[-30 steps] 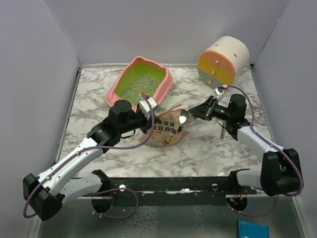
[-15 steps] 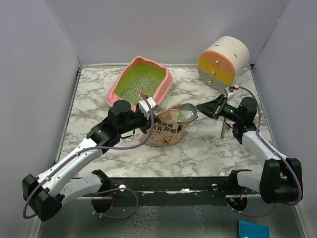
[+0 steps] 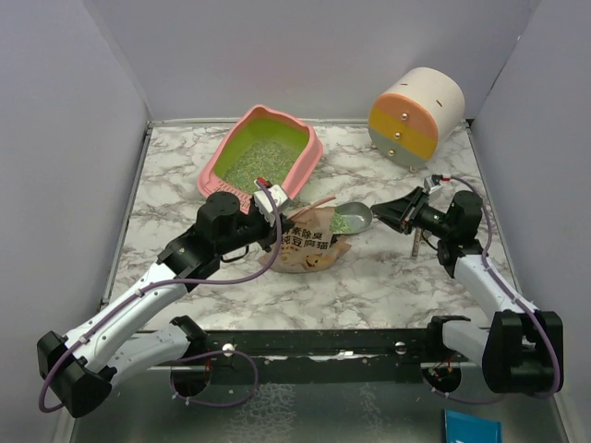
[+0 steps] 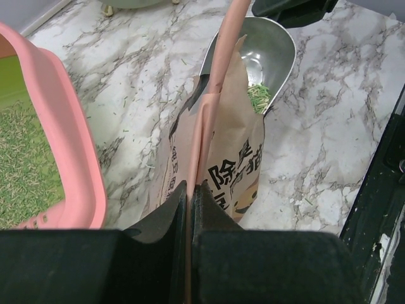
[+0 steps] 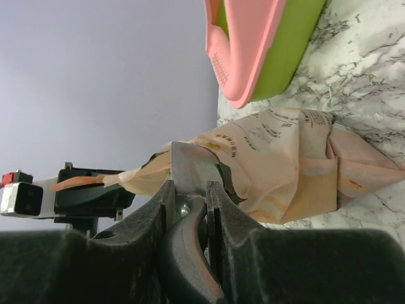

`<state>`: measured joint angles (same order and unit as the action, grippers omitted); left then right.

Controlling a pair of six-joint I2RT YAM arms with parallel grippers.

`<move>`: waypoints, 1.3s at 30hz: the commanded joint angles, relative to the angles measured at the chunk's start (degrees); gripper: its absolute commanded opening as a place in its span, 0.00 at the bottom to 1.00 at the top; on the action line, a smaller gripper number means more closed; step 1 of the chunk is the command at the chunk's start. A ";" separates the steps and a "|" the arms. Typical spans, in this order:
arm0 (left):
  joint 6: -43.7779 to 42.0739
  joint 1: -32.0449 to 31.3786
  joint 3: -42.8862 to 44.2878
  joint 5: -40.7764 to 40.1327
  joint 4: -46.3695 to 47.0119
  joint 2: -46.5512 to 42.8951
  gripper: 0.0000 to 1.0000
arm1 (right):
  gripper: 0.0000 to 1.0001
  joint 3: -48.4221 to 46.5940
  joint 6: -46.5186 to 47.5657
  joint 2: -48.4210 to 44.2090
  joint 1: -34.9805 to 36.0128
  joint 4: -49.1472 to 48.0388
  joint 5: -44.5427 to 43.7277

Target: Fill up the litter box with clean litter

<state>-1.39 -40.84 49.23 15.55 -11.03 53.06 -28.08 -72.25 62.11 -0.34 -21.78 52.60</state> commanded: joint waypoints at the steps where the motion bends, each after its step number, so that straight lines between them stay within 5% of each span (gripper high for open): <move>1: 1.59 -0.02 0.09 -0.31 6.14 -2.14 0.00 | 0.01 0.25 3.80 3.48 -0.19 1.13 -2.12; 13: 2.73 -0.01 -0.89 -0.11 6.86 -2.40 0.00 | 0.01 11.26 -15.68 17.54 -0.19 -38.29 1.03; 26: 2.76 0.04 -1.35 -2.22 5.80 -2.72 0.00 | 0.01 5.59 -6.31 4.81 -1.25 -15.68 -6.97; 39: 3.33 -0.03 -3.07 -9.01 4.98 -3.79 0.00 | 0.01 -9.87 0.88 4.55 -2.49 -1.06 -9.73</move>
<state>0.47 -40.93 46.68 10.50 -9.04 51.51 -33.19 -73.21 66.83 -1.63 -25.61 47.92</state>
